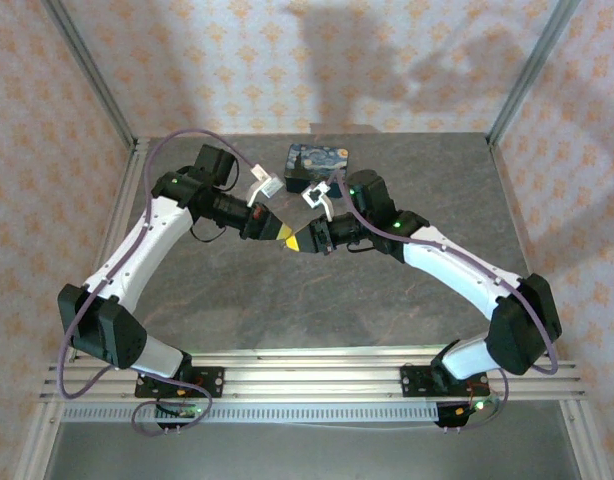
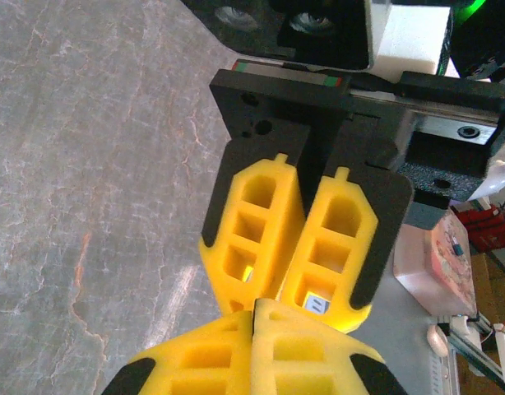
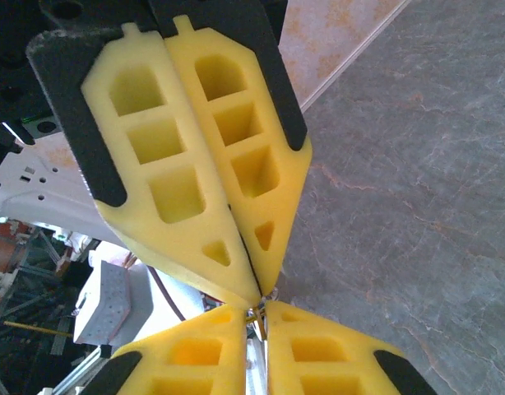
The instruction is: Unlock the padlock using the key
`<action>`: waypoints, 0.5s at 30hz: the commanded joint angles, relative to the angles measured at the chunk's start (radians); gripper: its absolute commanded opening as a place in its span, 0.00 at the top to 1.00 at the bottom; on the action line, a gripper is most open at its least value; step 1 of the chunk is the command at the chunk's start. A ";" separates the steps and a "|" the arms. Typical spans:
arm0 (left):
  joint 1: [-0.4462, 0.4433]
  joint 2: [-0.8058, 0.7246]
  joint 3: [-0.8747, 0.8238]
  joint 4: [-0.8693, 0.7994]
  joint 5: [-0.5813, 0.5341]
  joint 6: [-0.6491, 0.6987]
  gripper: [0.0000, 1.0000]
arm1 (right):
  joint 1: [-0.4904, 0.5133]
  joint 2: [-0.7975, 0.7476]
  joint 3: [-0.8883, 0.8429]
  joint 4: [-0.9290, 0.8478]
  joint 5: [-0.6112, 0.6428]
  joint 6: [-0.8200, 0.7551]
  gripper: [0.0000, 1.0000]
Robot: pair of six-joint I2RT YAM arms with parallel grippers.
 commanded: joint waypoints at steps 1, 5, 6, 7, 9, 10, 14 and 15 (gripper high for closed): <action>-0.006 0.008 0.032 -0.034 0.041 0.020 1.00 | 0.002 -0.005 0.015 0.043 -0.034 -0.008 0.95; -0.006 0.007 0.032 -0.035 0.018 0.017 1.00 | 0.002 -0.005 0.012 0.044 -0.035 -0.011 1.00; -0.006 0.004 0.030 -0.029 0.003 0.010 1.00 | 0.002 -0.006 0.010 0.047 -0.034 -0.012 1.00; -0.006 0.001 0.027 -0.018 -0.010 -0.002 1.00 | 0.003 -0.006 0.009 0.050 -0.033 -0.010 1.00; -0.005 -0.010 0.016 0.016 -0.030 -0.034 1.00 | 0.002 -0.011 -0.002 0.070 -0.022 0.000 1.00; -0.004 -0.017 0.008 0.042 -0.036 -0.052 1.00 | 0.002 -0.017 -0.014 0.095 -0.015 0.012 1.00; 0.015 -0.063 -0.039 0.181 -0.042 -0.171 0.71 | -0.003 -0.039 -0.078 0.244 0.019 0.100 1.00; 0.030 -0.077 -0.058 0.230 -0.032 -0.216 0.62 | -0.006 -0.042 -0.096 0.286 0.024 0.128 1.00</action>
